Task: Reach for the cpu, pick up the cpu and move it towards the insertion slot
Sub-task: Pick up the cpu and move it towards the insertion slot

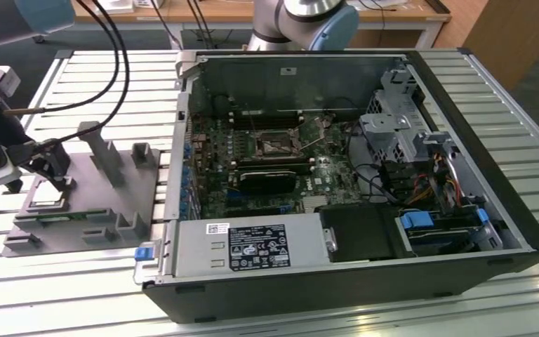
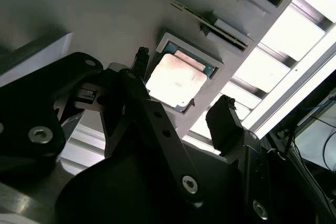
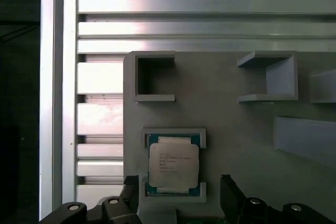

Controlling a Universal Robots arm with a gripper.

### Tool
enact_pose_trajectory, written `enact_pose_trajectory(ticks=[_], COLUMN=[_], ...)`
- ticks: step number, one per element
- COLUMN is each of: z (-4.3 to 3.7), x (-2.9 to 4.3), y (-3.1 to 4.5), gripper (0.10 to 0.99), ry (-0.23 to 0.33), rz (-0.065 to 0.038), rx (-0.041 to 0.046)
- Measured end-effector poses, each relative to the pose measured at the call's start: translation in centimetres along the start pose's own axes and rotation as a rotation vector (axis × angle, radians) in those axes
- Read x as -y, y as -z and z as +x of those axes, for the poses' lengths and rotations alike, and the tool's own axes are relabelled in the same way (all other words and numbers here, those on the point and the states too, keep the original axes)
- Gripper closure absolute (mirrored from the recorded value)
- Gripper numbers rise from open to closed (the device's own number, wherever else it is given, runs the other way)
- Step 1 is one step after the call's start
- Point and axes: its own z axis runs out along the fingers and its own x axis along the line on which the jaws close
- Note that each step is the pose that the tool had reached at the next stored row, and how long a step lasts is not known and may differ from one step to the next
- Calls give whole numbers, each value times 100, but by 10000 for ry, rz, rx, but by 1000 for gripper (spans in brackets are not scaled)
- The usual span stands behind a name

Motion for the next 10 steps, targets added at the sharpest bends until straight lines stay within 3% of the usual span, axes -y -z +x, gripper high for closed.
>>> enact_pose_trajectory(ticks=[10], z=[5], x=[-29], y=[-159], gripper=[369], ry=[-8], rz=[5], rx=[-28])
